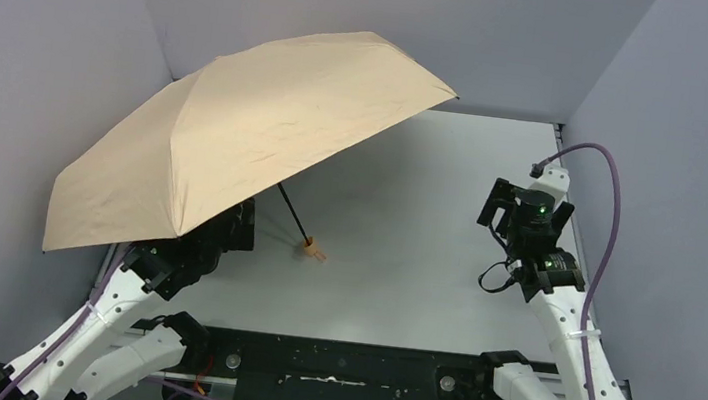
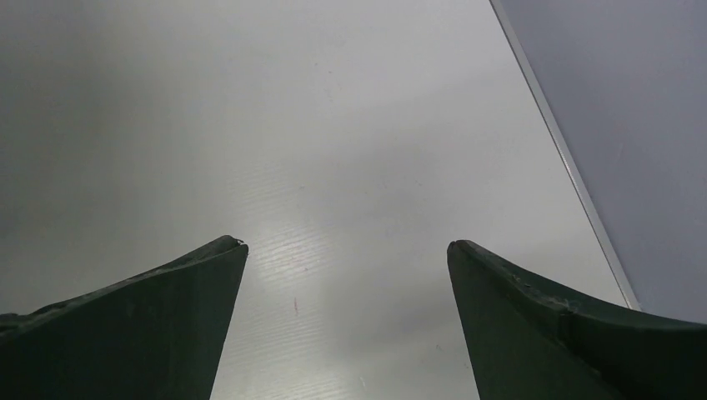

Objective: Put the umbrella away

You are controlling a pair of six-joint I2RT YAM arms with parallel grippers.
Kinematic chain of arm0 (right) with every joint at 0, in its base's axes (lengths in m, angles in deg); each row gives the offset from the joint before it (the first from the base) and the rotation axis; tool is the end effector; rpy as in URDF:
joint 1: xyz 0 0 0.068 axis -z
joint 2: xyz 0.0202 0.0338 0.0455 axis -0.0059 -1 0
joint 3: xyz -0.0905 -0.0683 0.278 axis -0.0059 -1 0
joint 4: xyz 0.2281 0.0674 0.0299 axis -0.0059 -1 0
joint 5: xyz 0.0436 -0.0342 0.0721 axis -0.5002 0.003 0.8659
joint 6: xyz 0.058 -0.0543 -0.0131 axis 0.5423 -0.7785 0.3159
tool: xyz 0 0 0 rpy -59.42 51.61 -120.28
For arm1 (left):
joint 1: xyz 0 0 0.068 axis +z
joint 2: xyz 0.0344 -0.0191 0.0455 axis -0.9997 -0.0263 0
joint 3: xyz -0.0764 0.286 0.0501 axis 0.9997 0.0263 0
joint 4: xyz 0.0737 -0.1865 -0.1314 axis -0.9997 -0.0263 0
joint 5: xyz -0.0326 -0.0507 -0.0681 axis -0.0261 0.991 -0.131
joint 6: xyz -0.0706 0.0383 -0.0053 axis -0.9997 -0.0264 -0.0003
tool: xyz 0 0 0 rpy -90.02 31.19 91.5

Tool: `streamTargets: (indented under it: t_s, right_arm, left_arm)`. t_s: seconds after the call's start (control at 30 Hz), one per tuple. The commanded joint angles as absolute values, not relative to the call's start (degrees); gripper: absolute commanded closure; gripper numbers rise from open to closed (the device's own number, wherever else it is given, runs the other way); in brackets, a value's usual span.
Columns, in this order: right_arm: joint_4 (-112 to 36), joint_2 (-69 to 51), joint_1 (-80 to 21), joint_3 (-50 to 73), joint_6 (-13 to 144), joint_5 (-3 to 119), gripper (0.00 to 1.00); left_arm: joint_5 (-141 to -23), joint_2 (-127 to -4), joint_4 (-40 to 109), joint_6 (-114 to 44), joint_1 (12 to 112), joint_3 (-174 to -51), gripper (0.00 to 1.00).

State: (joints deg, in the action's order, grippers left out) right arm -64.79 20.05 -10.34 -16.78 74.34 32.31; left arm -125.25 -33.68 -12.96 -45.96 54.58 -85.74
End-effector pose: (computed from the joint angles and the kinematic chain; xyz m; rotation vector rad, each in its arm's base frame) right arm 0.1861 0.0102 0.3135 0.2971 2.0687 -0.0693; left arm 0.1242 -0.0353 0.2927 -0.0755 2.1695 0.1663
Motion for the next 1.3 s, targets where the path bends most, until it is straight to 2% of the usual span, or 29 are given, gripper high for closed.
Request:
streamTargets:
  t_s: [0.0, 0.27, 0.47, 0.63, 0.77, 0.97, 1.13, 1.27]
  right_arm:
    - [-66.54, 19.59, -9.32, -12.10, 75.79, 36.21, 0.02]
    - [-62.13, 20.55, -8.44, -14.17, 74.38, 49.32, 0.00]
    - [-60.14, 14.07, -10.75, -14.43, 76.49, 55.00, 0.00]
    - [-53.03, 8.48, -22.96, -14.93, 77.22, 50.05, 0.00]
    - [-40.93, 1.85, -34.42, -15.14, 75.99, 49.47, 0.00]
    - [-21.88, -9.87, -43.80, -13.08, 73.59, 55.77, 0.01]
    - [-17.14, -13.97, -46.84, -11.74, 75.36, 57.14, 0.02]
    - [-15.94, -11.06, -47.47, -16.39, 77.64, 55.31, 0.02]
  left_arm:
    - [-124.20, -30.52, -15.79, -50.36, 53.35, -87.71, 0.08]
    - [-117.16, -28.21, -12.96, -51.54, 53.14, -86.99, 0.03]
    - [-106.77, -32.07, -10.29, -51.75, 61.66, -88.88, 0.03]
    - [-98.49, -32.83, -6.33, -49.10, 69.67, -88.53, 0.03]
    - [-94.15, -31.14, -2.46, -48.05, 73.23, -87.20, 0.03]
    - [-89.38, -27.72, 4.07, -50.42, 74.98, -83.18, 0.04]
    - [-87.99, -28.94, 19.92, -61.25, 75.03, -76.01, 0.07]
    - [-93.44, -34.74, 37.10, -68.22, 74.87, -71.64, 0.08]
